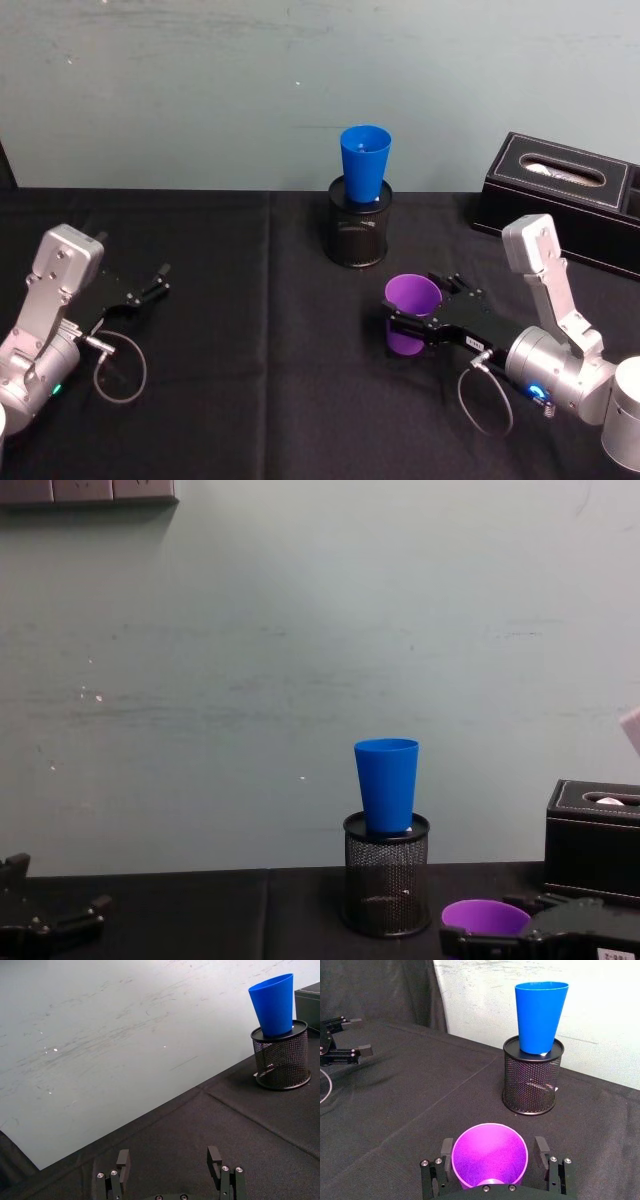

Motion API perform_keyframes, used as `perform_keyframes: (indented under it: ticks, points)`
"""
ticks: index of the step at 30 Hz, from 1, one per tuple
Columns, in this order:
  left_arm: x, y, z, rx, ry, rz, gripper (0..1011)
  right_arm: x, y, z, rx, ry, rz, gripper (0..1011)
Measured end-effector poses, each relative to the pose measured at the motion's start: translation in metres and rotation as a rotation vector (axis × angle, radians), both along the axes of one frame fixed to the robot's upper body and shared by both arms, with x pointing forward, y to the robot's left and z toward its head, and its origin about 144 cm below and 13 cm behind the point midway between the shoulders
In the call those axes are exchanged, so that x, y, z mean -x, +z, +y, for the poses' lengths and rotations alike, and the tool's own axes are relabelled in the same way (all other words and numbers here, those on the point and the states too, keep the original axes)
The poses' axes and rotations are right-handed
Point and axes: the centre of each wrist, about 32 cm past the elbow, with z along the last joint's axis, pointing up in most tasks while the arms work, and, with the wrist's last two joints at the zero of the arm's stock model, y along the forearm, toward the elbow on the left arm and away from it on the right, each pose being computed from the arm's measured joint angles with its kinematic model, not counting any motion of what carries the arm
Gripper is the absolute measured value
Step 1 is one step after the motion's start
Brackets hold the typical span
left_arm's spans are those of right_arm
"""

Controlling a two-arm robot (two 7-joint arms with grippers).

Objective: Pick up one cup with a gripper and tap it against the other cup.

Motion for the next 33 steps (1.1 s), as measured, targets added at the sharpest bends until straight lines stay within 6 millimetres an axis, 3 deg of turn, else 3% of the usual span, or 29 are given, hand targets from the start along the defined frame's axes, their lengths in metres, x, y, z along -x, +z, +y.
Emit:
perform_keyframes:
  ticks: [33]
  points:
    - [0.0000,0.0000,0.0000,0.000,0.000,0.000,1011,0.0028,-0.0032,-0.0027,-0.046,0.004,-0.062,1004]
